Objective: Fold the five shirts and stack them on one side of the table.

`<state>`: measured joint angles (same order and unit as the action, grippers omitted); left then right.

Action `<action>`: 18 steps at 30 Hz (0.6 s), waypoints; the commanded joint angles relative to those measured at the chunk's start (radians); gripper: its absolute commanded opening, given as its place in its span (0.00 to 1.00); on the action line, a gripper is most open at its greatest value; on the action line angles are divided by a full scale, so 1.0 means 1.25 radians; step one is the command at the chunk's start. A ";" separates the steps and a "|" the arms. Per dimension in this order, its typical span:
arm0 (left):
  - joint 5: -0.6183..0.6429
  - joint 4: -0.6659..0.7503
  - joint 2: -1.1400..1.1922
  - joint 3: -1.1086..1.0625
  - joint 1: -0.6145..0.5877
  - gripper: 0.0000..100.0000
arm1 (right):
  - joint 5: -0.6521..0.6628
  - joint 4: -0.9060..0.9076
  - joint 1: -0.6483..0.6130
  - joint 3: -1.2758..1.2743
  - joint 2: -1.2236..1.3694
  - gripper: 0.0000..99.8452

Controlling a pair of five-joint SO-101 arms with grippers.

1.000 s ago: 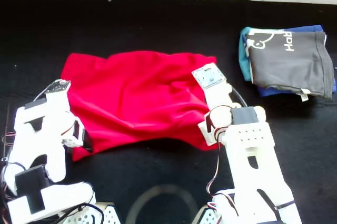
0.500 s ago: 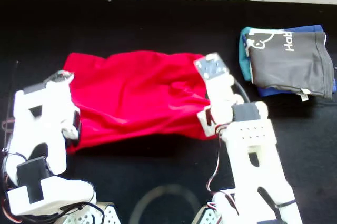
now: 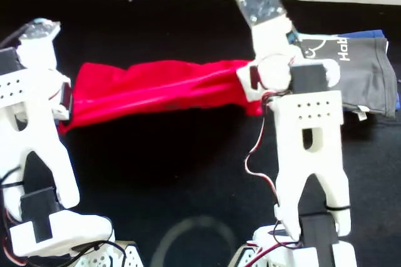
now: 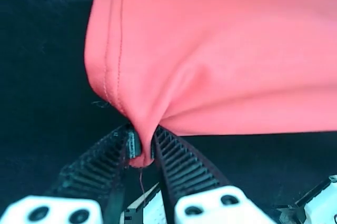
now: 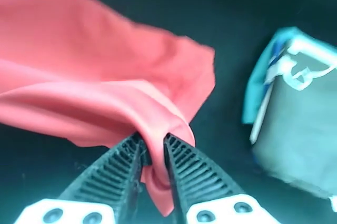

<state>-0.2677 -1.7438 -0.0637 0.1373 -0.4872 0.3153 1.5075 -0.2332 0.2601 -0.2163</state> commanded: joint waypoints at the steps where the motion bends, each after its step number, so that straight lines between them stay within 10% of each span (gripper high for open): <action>1: 0.005 -0.015 -0.024 0.044 -0.018 0.01 | -0.004 0.069 0.030 0.198 0.002 0.01; 18: 0.005 -0.007 -0.439 -0.023 -0.020 0.01 | -0.004 0.203 0.033 0.638 -0.006 0.01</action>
<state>-0.2677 -1.7607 -0.5700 0.1005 -0.4856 0.3168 1.7545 -0.2317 0.9766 -0.2148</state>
